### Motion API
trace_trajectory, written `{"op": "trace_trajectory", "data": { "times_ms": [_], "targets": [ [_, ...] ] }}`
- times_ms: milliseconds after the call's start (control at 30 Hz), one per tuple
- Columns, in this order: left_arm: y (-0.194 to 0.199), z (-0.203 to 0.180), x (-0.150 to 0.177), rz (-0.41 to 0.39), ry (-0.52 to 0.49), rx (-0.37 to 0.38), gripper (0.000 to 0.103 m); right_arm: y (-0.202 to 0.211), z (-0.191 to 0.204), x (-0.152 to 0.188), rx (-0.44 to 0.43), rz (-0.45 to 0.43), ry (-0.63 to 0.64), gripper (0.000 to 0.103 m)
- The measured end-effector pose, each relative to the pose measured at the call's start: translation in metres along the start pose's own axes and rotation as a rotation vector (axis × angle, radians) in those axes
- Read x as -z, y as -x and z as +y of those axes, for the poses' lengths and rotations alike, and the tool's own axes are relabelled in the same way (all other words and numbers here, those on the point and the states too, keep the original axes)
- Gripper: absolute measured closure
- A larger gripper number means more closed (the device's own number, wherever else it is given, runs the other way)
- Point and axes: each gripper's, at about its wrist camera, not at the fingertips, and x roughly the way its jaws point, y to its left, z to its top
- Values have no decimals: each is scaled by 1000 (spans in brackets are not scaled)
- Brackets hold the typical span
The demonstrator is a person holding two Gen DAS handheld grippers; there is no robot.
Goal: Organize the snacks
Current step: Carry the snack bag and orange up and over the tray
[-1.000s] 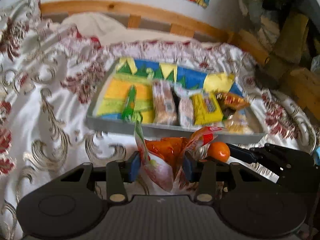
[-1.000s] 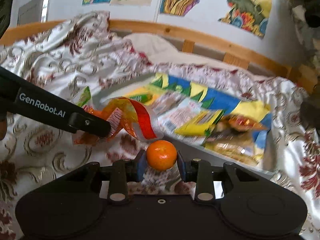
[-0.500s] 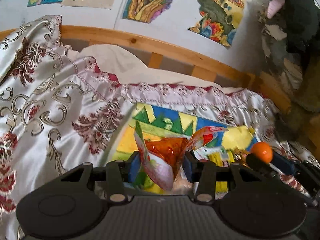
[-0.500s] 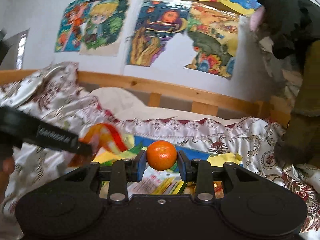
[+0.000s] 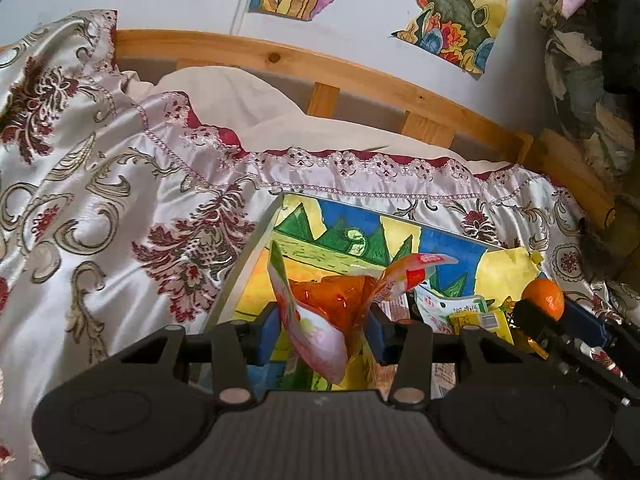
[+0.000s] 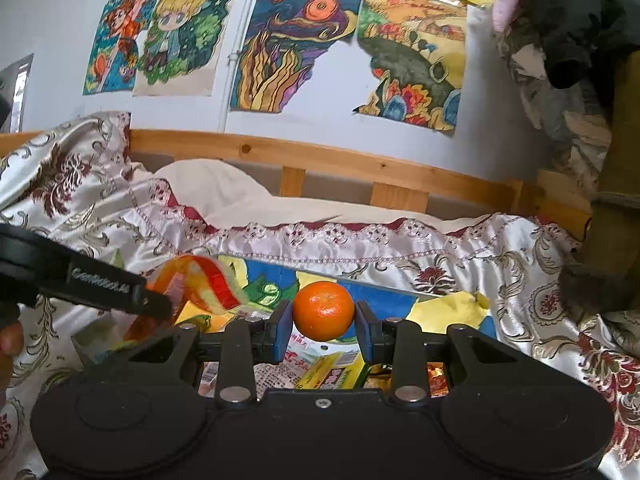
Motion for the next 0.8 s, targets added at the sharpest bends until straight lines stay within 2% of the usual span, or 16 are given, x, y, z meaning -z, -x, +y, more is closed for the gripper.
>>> {"op": "trace_trajectory", "data": {
  "times_ms": [233,800],
  "targets": [
    [-15,4,-2,12,20,6,54,-14,6,7,-11,41,18,68],
    [-24,-6,2,31,-42,10,53,-27,14,19,-34,118,38,67]
  ]
}}
